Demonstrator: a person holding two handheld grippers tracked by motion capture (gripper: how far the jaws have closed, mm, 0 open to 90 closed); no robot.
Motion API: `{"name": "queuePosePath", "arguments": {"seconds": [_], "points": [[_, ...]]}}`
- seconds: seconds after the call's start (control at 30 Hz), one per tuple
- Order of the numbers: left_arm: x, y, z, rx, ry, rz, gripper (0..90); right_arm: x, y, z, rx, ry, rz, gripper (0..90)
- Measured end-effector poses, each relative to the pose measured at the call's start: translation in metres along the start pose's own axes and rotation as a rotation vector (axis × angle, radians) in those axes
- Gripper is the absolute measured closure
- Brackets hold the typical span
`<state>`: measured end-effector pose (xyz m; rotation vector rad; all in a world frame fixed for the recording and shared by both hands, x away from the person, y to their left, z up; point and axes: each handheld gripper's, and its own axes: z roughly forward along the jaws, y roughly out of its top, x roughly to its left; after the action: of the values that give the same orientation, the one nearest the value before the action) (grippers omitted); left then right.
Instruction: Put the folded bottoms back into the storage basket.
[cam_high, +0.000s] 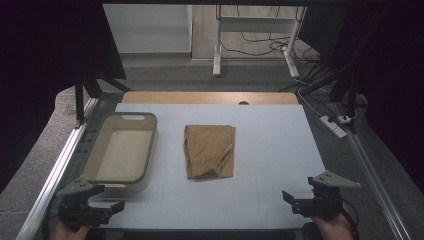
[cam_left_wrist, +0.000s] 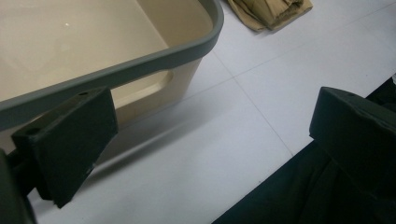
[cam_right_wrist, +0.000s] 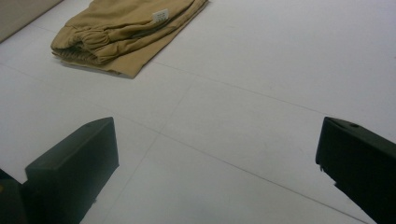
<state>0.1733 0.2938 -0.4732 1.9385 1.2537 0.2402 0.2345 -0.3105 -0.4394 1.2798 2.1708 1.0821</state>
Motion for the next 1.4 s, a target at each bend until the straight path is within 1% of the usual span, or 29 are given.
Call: {"name": "queuePosePath", "arguments": {"seconds": [0.13, 0.27, 0.4, 0.53, 0.9, 1.0, 1.1, 1.2, 1.27, 1.4], "points": [[-0.0005, -0.0008, -0.0004, 0.002, -0.001, 0.005, 0.5, 0.0021, 0.0007, 0.0011, 0.003, 0.0, -0.018, 0.0], [0.0003, -0.0011, -0.0005, 0.0, -0.006, -0.001, 0.6, 0.0028, 0.0014, 0.0029, 0.021, 0.011, -0.03, 0.0], [-0.0006, -0.0011, -0.0005, 0.004, -0.004, 0.008, 0.6, 0.0026, 0.0013, 0.0029, 0.02, 0.024, -0.031, 0.0], [-0.0017, -0.001, -0.0001, 0.008, -0.003, 0.017, 0.6, 0.003, 0.0015, 0.0032, 0.022, 0.025, -0.034, 0.0], [-0.0022, -0.0009, 0.0001, 0.012, 0.001, 0.02, 0.5, 0.0027, 0.0018, 0.0042, 0.03, 0.032, -0.033, 0.0], [-0.0019, -0.0006, 0.0003, 0.015, -0.005, 0.021, 0.0, 0.003, 0.002, 0.0044, 0.035, 0.036, -0.039, 0.0], [-0.0017, -0.0007, -0.001, 0.004, -0.007, 0.019, 0.0, 0.0031, 0.002, 0.0051, 0.035, 0.034, -0.04, 0.0], [-0.0029, -0.0008, -0.0019, -0.006, 0.013, 0.027, 0.0, 0.0035, 0.0023, 0.0059, 0.041, 0.035, -0.039, 0.0], [-0.0034, -0.0004, -0.0026, -0.012, 0.017, 0.03, 0.0, 0.0036, 0.0024, 0.006, 0.044, 0.035, -0.041, 0.0], [-0.0043, 0.0002, -0.0041, -0.029, 0.01, 0.03, 0.0, 0.0038, 0.0026, 0.0067, 0.049, 0.038, -0.049, 0.0]]}}
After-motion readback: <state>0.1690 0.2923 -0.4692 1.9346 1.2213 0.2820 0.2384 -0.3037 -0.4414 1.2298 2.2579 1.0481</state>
